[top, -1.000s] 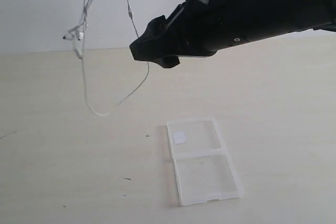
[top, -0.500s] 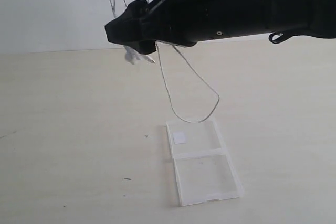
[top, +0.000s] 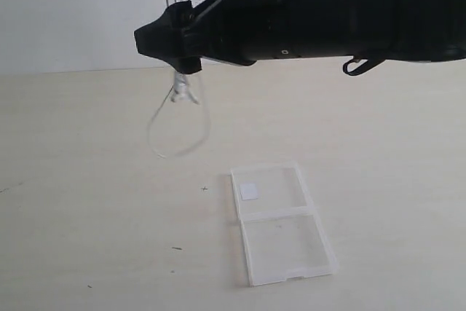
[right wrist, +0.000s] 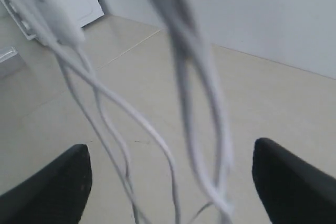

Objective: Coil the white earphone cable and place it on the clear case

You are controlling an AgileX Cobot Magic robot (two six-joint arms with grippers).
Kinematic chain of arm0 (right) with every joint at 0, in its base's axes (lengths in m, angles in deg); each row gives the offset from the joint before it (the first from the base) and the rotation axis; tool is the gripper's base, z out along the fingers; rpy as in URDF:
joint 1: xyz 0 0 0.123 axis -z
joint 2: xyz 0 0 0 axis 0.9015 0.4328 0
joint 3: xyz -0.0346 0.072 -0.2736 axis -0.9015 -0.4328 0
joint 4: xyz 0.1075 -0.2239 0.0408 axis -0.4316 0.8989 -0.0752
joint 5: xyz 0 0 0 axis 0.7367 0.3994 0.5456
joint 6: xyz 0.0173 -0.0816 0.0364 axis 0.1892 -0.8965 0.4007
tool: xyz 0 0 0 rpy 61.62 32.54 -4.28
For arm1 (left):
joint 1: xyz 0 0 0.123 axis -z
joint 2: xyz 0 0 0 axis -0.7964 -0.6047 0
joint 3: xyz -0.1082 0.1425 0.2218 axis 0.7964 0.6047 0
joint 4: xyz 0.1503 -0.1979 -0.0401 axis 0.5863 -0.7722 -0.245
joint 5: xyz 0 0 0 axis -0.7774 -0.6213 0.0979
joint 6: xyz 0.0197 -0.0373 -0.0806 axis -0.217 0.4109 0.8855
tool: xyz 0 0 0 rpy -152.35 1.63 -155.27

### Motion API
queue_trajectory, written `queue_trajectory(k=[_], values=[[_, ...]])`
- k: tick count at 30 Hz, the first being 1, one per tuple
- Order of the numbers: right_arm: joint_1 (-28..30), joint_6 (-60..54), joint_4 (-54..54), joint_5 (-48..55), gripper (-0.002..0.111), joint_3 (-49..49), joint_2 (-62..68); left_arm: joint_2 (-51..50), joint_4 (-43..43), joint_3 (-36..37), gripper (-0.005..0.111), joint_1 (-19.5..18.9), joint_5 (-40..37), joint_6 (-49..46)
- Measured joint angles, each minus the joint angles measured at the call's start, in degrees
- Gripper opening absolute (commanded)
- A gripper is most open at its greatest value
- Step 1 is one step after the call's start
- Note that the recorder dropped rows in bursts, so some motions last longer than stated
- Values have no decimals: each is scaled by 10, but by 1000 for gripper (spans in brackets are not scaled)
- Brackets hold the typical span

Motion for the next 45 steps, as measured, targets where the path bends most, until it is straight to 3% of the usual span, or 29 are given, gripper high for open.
queue_trajectory(k=[4,6,11,14,20,32,45], values=[[0,-36,-10,-4,79,0,4,0,0,0,0,2,-24,4],[0,-43,-11,-9,72,6,12,0,0,-3,0,2,-47,10],[0,-47,-12,-13,34,35,35,6,0,-12,0,4,-69,22],[0,-38,-13,-14,0,41,40,8,0,-12,0,4,-58,23],[0,10,27,-11,0,44,40,8,1,-12,0,4,16,24],[0,300,382,1,0,48,-17,8,14,-12,0,6,125,37],[0,385,473,70,0,49,-70,5,16,14,0,8,165,40]])
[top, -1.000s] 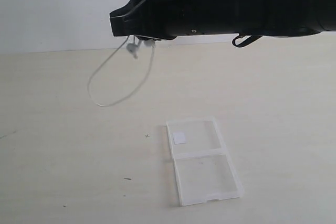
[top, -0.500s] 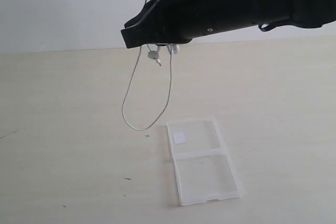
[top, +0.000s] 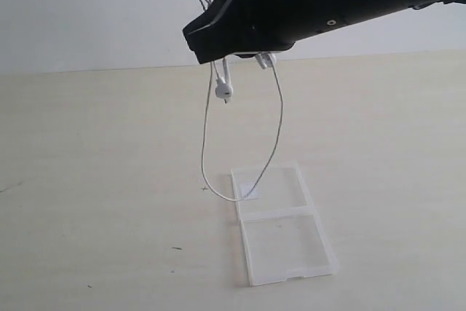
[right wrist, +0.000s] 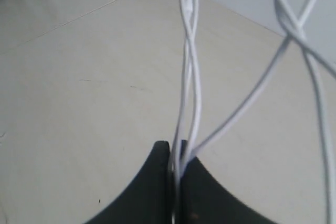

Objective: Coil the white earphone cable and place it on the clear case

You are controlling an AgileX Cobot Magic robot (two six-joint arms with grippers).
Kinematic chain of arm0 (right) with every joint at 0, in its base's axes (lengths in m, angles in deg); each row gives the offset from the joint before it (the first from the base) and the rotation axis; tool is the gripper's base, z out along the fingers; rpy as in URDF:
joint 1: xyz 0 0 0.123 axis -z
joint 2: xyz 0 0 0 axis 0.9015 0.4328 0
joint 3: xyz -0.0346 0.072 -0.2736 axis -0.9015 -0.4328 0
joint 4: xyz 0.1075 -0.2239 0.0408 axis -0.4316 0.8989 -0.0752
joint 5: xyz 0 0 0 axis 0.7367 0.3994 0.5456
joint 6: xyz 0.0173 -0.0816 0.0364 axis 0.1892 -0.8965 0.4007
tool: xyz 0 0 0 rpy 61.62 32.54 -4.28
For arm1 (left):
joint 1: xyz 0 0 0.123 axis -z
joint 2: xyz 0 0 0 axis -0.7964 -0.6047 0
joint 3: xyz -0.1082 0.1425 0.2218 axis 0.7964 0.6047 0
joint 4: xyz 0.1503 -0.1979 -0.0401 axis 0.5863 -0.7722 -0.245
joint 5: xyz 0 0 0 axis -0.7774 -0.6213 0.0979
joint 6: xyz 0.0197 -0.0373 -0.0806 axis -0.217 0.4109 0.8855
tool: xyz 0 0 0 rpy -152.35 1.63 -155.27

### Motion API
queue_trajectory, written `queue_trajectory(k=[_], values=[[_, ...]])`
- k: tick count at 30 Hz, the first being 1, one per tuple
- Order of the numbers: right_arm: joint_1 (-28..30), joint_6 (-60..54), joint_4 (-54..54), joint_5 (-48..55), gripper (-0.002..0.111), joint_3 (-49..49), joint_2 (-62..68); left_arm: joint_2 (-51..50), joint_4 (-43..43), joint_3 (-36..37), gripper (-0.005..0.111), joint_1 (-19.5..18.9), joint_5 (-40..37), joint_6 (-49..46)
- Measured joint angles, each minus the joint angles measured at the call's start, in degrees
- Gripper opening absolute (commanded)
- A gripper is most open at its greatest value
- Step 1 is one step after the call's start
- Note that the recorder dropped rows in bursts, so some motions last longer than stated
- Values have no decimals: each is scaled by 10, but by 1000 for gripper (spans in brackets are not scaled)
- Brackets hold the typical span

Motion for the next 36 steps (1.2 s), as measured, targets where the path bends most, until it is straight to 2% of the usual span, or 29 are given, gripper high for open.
queue_trajectory(k=[11,15,17,23,26,32,36], values=[[0,8,22,37,0,0,-2,0,-8,6,0,0,-25,8],[0,42,75,37,0,0,-2,0,-8,14,0,0,-28,13],[0,95,143,36,0,0,-2,0,-7,17,0,1,-36,13],[0,134,196,39,0,0,-2,0,-7,17,0,2,-73,13],[0,135,204,21,0,-1,-2,1,-15,17,0,-1,-109,11],[0,135,201,-22,0,-1,8,1,-17,17,0,-2,-120,7],[0,118,160,-30,0,-1,36,1,-17,17,0,-2,-147,-7]])
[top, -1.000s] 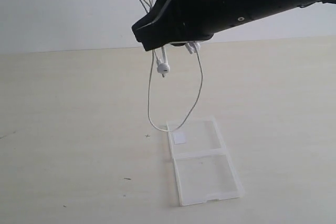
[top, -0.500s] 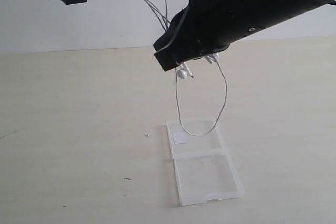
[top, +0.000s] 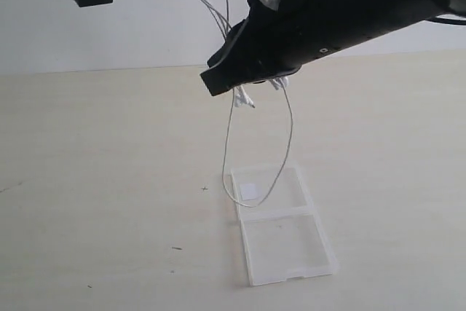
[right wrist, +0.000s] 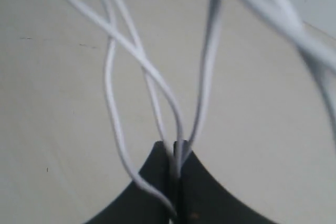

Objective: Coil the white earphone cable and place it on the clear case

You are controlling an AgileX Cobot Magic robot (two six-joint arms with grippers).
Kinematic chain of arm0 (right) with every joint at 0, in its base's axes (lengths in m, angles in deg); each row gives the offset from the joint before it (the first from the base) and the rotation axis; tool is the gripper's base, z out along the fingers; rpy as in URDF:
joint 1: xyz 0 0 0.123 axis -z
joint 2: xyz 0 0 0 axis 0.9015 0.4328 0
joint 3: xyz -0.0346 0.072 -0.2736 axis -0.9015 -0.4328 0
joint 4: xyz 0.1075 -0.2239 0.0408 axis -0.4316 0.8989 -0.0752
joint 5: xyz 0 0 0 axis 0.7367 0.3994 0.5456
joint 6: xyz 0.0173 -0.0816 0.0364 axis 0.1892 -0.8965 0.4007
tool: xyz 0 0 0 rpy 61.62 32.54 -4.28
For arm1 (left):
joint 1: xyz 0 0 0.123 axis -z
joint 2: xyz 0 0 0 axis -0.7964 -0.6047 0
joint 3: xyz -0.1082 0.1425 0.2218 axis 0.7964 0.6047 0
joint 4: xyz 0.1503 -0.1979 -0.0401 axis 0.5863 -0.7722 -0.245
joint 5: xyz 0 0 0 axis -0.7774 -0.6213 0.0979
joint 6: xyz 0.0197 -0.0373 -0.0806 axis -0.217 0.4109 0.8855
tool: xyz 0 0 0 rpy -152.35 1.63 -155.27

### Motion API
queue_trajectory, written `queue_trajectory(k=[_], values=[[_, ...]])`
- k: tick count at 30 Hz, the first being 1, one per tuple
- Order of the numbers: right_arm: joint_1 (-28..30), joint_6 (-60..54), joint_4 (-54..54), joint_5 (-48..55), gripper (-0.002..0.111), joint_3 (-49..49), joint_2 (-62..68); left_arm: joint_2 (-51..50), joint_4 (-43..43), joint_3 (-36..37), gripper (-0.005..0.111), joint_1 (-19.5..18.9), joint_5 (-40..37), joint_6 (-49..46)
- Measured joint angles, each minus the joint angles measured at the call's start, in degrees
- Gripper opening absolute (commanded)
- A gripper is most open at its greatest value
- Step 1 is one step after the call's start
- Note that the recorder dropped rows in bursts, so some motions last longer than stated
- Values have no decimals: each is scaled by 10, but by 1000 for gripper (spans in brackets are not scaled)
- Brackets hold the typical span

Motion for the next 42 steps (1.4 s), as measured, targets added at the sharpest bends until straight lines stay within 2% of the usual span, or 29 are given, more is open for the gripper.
queue_trajectory(k=[4,9,13,14,16,25,30,42], values=[[0,-73,-76,-23,0,0,9,0,-1,0,0,0,-14,-2],[0,-96,-102,-28,3,0,12,0,-1,0,0,0,-4,-5],[0,-100,-105,-29,20,0,12,0,-1,0,0,0,10,-5],[0,-100,-105,-29,31,0,12,0,-1,0,0,0,10,-5],[0,-100,-105,-29,45,0,12,0,-1,0,0,0,13,-6],[0,-96,-148,-32,67,0,12,0,-1,0,0,0,32,-6],[0,-42,-156,-20,68,0,12,0,-2,0,0,0,54,-6],[0,-41,-164,-18,68,0,16,0,-2,-4,0,0,46,-6]])
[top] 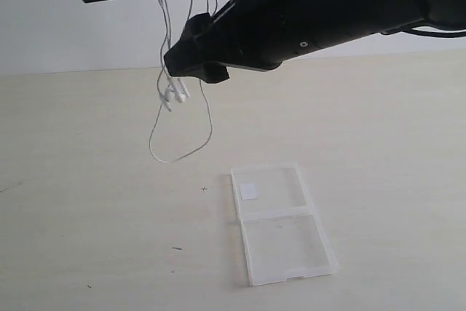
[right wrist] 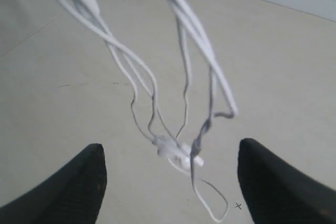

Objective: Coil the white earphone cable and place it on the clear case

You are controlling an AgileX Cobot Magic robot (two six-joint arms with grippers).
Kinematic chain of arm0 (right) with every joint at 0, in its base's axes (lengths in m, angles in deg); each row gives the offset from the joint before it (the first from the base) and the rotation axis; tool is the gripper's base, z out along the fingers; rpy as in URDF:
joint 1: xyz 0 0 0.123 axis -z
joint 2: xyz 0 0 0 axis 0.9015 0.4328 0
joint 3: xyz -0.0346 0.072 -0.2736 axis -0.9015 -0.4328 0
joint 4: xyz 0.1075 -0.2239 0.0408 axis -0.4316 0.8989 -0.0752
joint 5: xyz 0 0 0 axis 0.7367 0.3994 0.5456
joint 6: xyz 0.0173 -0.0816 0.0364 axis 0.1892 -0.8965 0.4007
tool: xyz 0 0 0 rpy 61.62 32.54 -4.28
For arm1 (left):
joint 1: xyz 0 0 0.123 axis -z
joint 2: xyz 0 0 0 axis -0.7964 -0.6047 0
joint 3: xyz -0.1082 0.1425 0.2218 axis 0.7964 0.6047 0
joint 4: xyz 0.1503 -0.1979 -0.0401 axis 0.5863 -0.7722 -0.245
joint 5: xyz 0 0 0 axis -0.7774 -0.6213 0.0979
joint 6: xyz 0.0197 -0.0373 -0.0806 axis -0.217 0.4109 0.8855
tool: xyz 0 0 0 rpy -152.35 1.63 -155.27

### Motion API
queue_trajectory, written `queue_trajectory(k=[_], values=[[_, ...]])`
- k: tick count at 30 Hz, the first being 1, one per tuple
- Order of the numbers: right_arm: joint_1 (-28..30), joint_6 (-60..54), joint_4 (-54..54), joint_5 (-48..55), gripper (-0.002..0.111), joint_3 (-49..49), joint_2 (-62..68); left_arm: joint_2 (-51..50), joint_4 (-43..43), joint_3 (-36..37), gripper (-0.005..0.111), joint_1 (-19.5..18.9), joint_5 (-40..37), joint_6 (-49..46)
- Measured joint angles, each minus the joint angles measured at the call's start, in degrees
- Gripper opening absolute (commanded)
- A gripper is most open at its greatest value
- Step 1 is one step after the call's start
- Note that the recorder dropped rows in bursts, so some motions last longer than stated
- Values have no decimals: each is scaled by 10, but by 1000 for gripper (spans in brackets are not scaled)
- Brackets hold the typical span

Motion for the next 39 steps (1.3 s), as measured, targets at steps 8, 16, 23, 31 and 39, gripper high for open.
queue_trajectory(k=[8,16,23,31,39], values=[[0,-35,-46,0,68,0,18,0,0,-14,0,0,0,0],[0,-113,-119,-24,68,0,21,0,0,-17,0,0,0,0],[0,-156,-166,-34,68,0,21,0,0,-33,0,0,0,8],[0,-249,-267,-34,68,0,22,0,0,-38,0,0,0,10],[0,-309,-327,-34,68,0,45,0,0,-43,0,0,-2,11]])
